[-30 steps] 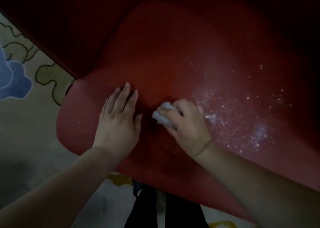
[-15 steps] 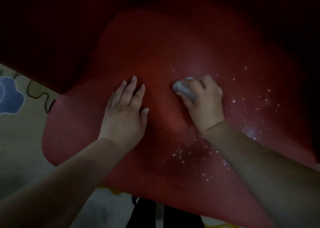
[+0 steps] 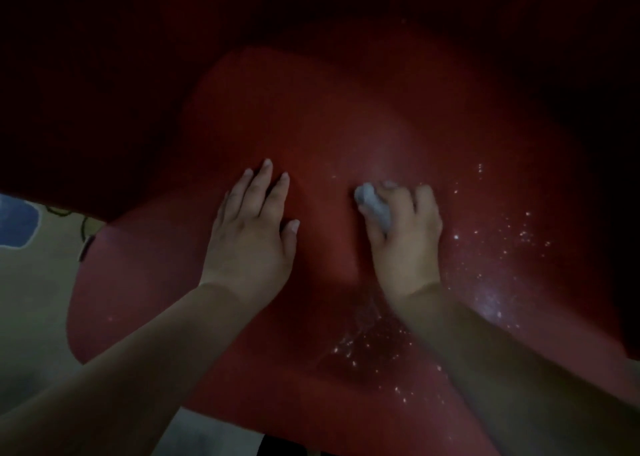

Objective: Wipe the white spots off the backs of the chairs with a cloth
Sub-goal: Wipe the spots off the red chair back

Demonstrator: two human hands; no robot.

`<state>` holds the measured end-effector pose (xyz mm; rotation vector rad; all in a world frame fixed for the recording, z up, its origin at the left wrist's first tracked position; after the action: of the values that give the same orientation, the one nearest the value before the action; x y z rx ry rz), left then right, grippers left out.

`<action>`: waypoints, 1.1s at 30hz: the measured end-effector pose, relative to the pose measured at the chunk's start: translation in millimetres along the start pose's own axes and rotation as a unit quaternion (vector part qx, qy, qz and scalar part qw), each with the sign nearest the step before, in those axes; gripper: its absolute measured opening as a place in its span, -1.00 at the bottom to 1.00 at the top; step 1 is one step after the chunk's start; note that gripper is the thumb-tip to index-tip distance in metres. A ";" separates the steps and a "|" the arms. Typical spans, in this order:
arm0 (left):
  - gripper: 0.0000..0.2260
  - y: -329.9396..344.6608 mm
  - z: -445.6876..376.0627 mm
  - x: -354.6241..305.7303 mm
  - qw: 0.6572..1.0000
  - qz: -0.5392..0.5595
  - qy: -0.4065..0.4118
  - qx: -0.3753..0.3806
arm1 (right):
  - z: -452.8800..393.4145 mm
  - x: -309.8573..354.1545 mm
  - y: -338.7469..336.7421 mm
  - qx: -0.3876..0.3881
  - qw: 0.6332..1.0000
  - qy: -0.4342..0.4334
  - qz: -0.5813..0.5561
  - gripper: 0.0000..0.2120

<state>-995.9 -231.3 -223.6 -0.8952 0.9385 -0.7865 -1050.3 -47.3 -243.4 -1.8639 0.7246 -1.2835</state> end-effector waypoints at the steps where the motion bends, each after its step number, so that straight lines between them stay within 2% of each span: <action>1: -0.46 -0.5 -2.3 -2.5 1.000 0.002 0.001 0.000 | 8.7 6.3 0.8 0.012 1.000 -0.013 -0.013 -0.69; 5: -0.46 -1.5 -12.7 -9.0 1.000 0.001 0.007 -0.007 | -22.2 21.6 16.0 0.065 0.989 -0.119 -0.052 -0.66; 7: -0.48 -1.2 -17.9 -10.8 1.000 0.003 0.009 -0.012 | -54.4 15.8 21.7 0.060 0.989 -0.131 -0.028 -0.68; 9: -0.49 -0.8 -22.0 -12.1 1.000 0.003 0.006 -0.013 | -72.8 -2.5 17.2 0.026 0.997 -0.074 0.014 -0.70; 11: -0.49 -0.5 -24.6 -13.9 1.000 0.008 -0.001 -0.012 | -64.3 -15.6 6.2 -0.007 0.999 0.000 0.047 -0.71; 12: -0.49 -1.1 -25.6 -15.0 1.000 0.009 -0.004 -0.014 | -53.4 -14.7 2.9 -0.012 0.999 0.009 0.048 -0.72; 15: -0.51 -2.3 -28.7 -21.5 1.000 0.011 -0.004 -0.018 | -31.1 1.8 6.0 0.039 0.997 -0.061 -0.009 -0.69; 18: -0.51 -0.7 -35.7 -28.5 1.000 0.014 -0.002 -0.021 | -66.1 -3.1 12.0 0.071 0.991 -0.116 0.000 -0.67; 20: -0.50 1.5 -40.6 -31.7 1.000 0.012 -0.005 -0.025 | -92.6 -21.4 10.2 0.044 0.994 -0.085 0.050 -0.69; 24: -0.50 4.3 -47.4 -38.3 0.999 0.019 -0.013 -0.023 | -76.5 -50.2 -11.4 -0.010 0.993 0.067 0.100 -0.68; 25: -0.50 4.4 -48.2 -41.5 0.999 0.020 -0.012 -0.022 | -61.3 -45.5 -14.2 -0.004 0.994 0.064 0.092 -0.67; 29: -0.49 5.4 -52.3 -61.3 0.999 0.015 0.024 -0.021 | -40.5 -26.9 -12.0 0.109 0.989 -0.097 0.037 -0.69; 31: -0.49 7.7 -54.7 -69.0 0.999 0.012 0.036 -0.016 | -62.2 -44.4 -17.6 0.079 0.993 -0.069 0.055 -0.72; 33: -0.49 9.9 -56.6 -74.3 0.999 0.011 0.044 -0.008 | -72.6 -67.1 -30.7 0.007 0.997 0.030 0.065 -0.76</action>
<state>-1074.0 -179.2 -225.5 -0.8699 1.0312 -0.8058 -1140.1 3.8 -236.8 -1.7443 0.8516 -1.2613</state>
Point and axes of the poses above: each hand's wrist, its own z-axis away from the middle knuckle, its own y-axis out of the palm, x = y × z, the point moved 3 cm from there along -z, towards the middle knuckle, and after that the axes turned 7 degrees about -y, right-handed, at the moved point
